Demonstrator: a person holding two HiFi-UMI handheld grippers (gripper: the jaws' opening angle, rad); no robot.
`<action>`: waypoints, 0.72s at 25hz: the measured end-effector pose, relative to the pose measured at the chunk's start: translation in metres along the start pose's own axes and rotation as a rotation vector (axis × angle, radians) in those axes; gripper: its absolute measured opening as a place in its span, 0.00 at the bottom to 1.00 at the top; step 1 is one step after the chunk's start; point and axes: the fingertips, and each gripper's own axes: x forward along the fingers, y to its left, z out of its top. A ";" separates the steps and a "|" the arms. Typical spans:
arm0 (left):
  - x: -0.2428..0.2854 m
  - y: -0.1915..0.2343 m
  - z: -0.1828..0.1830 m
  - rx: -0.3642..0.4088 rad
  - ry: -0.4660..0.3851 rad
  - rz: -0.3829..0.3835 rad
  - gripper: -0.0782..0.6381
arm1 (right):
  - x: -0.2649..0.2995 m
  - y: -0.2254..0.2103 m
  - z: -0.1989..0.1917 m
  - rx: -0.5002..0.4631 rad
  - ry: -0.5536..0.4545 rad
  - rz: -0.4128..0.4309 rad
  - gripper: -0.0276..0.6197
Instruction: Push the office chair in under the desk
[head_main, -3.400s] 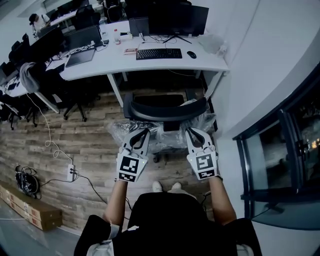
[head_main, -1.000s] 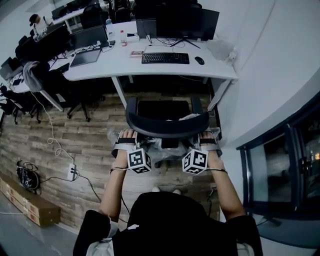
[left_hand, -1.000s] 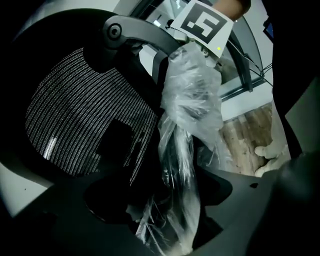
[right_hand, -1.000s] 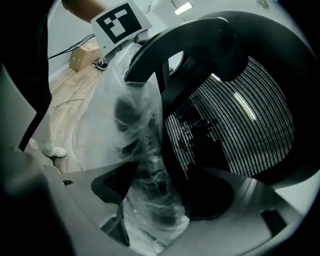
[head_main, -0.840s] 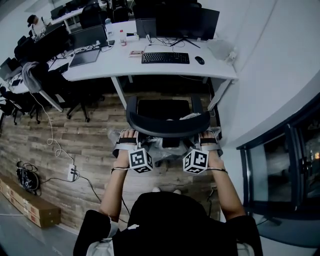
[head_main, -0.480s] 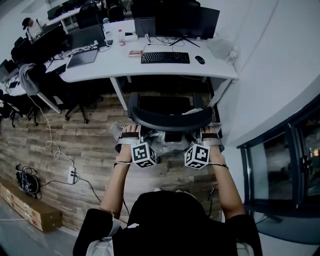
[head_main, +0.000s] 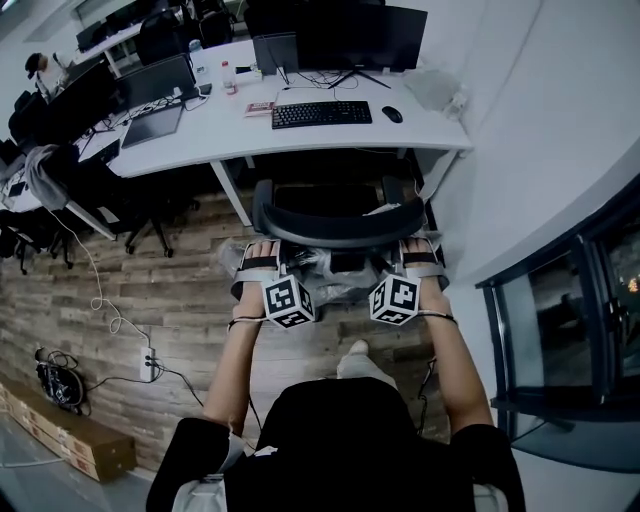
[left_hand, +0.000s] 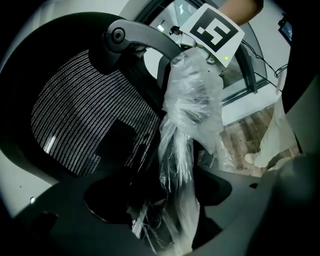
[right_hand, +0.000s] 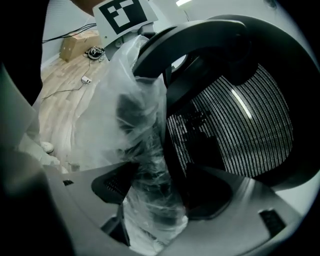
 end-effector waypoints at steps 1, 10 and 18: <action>0.003 0.002 0.000 -0.001 0.001 -0.002 0.65 | 0.003 -0.002 0.000 0.000 0.000 0.002 0.55; 0.042 0.026 0.002 -0.013 0.014 0.010 0.65 | 0.043 -0.028 -0.013 -0.006 -0.025 -0.008 0.55; 0.081 0.053 -0.005 -0.023 0.070 0.018 0.65 | 0.082 -0.055 -0.016 0.000 -0.068 0.007 0.55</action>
